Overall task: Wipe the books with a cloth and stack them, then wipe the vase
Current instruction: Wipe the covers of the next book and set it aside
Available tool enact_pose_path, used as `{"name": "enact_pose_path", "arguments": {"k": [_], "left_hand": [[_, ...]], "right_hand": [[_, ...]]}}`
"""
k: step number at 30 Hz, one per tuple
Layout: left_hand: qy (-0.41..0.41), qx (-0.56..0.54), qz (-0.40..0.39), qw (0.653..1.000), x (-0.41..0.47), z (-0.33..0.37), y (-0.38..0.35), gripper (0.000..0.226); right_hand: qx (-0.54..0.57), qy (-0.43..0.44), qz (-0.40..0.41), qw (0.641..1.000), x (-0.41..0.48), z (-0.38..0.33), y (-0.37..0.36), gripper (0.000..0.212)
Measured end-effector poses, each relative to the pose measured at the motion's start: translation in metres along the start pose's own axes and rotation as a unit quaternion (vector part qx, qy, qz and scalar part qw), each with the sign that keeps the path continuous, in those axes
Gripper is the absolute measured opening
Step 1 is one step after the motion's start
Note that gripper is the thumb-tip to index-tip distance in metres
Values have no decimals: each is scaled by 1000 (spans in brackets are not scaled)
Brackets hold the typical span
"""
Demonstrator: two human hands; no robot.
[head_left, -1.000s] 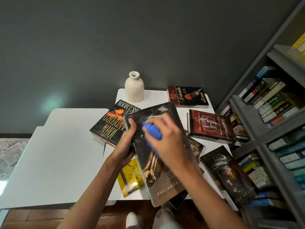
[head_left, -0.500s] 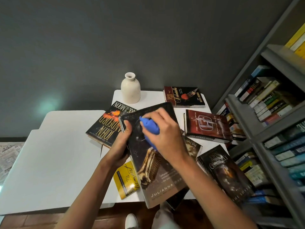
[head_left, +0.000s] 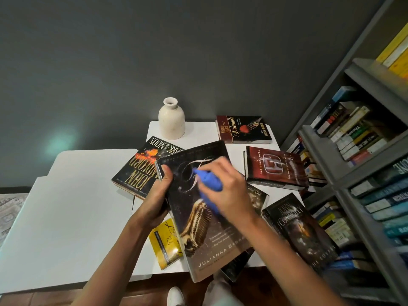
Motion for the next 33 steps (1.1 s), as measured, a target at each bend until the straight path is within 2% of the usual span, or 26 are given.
{"name": "enact_pose_path", "arguments": {"k": [3, 5, 7, 9, 11, 13, 15, 17, 19, 21, 22, 24, 25, 27, 30, 31, 33], "left_hand": [[6, 23, 1, 1000, -3, -2, 1, 99], [7, 18, -7, 1000, -2, -2, -5, 98], [5, 2, 1, 1000, 1, -2, -6, 93], [-2, 12, 7, 1000, 5, -1, -4, 85], [-2, 19, 14, 1000, 5, 0, 3, 89], [4, 13, 11, 1000, 2, -1, 7, 99], [3, 8, 4, 1000, -1, -1, 5, 98], [-4, -4, -6, 1000, -1, 0, -1, 88], [-15, -15, -2, 1000, 2, 3, -3, 73], [-17, -23, 16, 999, 5, 5, 3, 66], [-17, -22, 27, 999, 6, 4, 7, 71], [-21, -18, 44, 999, 7, 5, 16, 95], [-21, -15, 46, 999, 6, 4, 19, 103], [-19, -4, 44, 999, 5, 1, 22, 105], [-4, 6, 22, 1000, 2, -3, 13, 101], [0, 5, 17, 1000, 2, -5, 10, 101], [0, -4, 22, 1000, 4, -6, 8, 93]], "right_hand": [[-13, -83, 100, 991, 19, 35, 30, 16], [-24, -72, 124, 989, 36, 26, 28, 15], [-15, -18, 86, 996, 39, -4, 8, 18], [1, 35, 2, 999, 21, -26, -15, 23], [4, 41, -43, 998, 1, -19, -20, 26], [-3, -21, 7, 1000, 4, 11, -1, 22], [-1, -71, 86, 994, 18, 32, 19, 15], [-12, -59, 120, 991, 35, 25, 20, 14], [-9, -28, 92, 995, 39, 0, 3, 19], [19, 17, 19, 999, 18, -25, -18, 24], [34, 40, -24, 998, 0, -31, -28, 26], [53, 61, -96, 992, -36, -29, -38, 31], [48, 59, -109, 991, -46, -20, -36, 32], [23, 29, -56, 998, -38, 6, -22, 29], [-16, -68, 83, 994, 11, 40, 6, 21], [-28, -77, 109, 991, 26, 39, 10, 19], [-42, -54, 111, 991, 41, 20, 2, 21]]}}
Point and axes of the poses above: each hand's wrist, its own x-axis towards the middle knuckle, its own y-axis out of the back of the hand, z = x × y, the point moved 7 cm from there along x, towards the middle knuckle, and after that the axes turned 2 degrees about x, right-handed, at the moved point
